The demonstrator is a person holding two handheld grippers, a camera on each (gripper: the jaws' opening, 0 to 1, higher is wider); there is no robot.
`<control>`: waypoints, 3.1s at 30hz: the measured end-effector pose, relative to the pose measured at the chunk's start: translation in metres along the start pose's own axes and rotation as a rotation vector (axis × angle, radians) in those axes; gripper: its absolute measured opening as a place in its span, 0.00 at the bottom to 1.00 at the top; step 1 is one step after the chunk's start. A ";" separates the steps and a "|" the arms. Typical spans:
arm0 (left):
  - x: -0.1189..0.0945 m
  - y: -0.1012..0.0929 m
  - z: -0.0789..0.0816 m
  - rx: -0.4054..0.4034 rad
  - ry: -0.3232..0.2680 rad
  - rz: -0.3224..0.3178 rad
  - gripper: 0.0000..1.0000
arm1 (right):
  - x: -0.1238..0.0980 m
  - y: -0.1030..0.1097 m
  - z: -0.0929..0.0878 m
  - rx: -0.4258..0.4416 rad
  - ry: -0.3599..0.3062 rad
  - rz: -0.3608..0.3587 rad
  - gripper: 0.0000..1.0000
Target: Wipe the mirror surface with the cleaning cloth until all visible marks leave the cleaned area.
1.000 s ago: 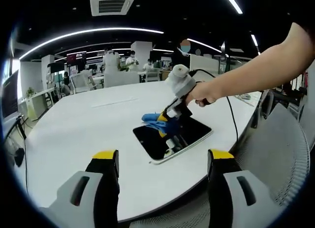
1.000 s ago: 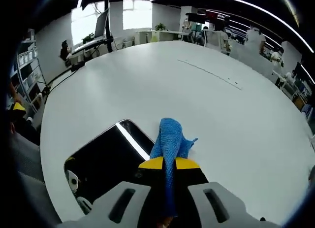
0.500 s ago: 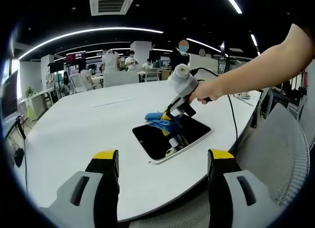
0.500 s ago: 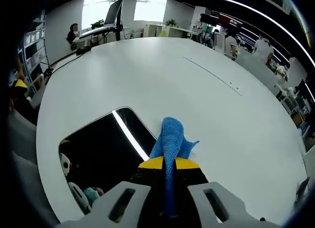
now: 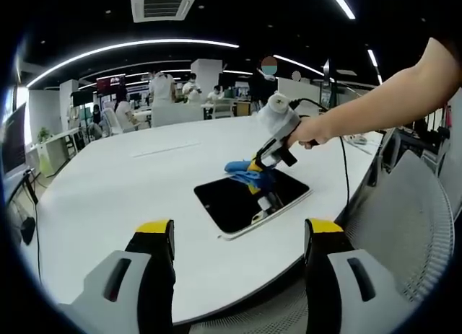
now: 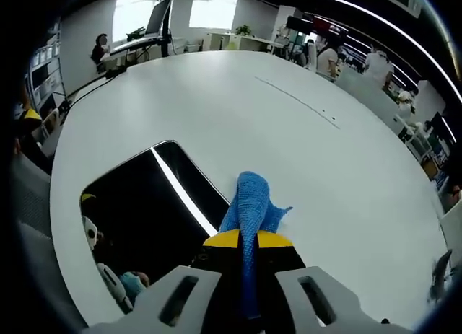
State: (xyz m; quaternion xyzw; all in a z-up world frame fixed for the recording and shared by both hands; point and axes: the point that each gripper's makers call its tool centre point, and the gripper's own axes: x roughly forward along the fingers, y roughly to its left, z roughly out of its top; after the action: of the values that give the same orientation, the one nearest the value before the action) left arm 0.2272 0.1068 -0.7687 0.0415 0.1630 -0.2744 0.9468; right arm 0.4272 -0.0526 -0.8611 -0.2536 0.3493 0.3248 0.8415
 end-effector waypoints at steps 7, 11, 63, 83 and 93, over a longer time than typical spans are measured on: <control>0.000 0.000 0.000 0.000 0.000 0.003 0.71 | -0.003 0.004 -0.001 0.070 -0.003 -0.003 0.00; 0.000 0.001 0.000 0.001 -0.002 0.004 0.71 | -0.012 0.018 -0.004 0.077 -0.030 0.018 0.00; -0.003 -0.001 -0.003 -0.003 0.005 0.001 0.71 | -0.056 0.087 -0.047 0.087 -0.088 0.125 0.00; -0.003 -0.002 -0.005 -0.003 0.014 -0.004 0.71 | -0.067 0.102 -0.057 0.056 -0.067 0.154 0.00; -0.003 -0.001 -0.007 -0.006 0.020 -0.002 0.71 | -0.066 0.101 -0.057 0.076 -0.089 0.150 0.00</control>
State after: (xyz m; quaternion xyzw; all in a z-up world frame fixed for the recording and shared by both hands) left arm 0.2222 0.1084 -0.7739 0.0412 0.1732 -0.2744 0.9450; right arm 0.2941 -0.0475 -0.8670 -0.1798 0.3419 0.3843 0.8385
